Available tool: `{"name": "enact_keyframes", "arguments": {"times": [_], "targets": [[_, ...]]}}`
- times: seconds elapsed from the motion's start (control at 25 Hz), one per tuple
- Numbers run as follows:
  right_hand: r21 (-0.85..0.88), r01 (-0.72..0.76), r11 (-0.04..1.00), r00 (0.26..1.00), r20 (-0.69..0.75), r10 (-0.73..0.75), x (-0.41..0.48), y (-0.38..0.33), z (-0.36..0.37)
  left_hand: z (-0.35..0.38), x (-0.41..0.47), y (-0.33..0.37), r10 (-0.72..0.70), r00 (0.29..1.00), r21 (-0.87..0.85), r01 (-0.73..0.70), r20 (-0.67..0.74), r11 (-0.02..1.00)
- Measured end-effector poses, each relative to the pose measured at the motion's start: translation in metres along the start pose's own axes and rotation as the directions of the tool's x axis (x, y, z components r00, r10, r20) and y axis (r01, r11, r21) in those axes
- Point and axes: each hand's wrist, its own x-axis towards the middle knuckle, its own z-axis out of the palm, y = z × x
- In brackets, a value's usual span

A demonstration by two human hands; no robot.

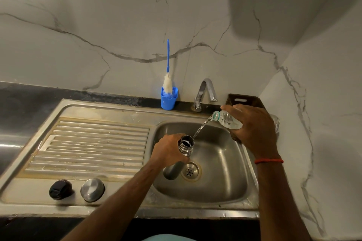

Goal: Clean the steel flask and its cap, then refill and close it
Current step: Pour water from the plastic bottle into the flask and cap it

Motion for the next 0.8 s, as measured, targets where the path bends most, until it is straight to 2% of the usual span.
{"name": "enact_keyframes", "arguments": {"times": [0.44,0.64,0.8], "targets": [[-0.019,-0.003,1.0,0.998,-0.059,0.002,0.001,-0.004,-0.008,0.001,0.001,0.0,-0.021,1.0,0.02,0.021,-0.002,1.0],[-0.108,-0.02,0.994,0.986,-0.168,0.002,0.0,-0.01,-0.012,0.004,0.0,-0.002,-0.013,1.0,0.036,0.013,-0.005,0.999],[-0.116,-0.012,0.993,0.986,-0.167,-0.007,0.0,-0.009,-0.012,0.004,0.0,-0.003,-0.008,1.0,0.046,0.008,-0.011,0.999]]}}
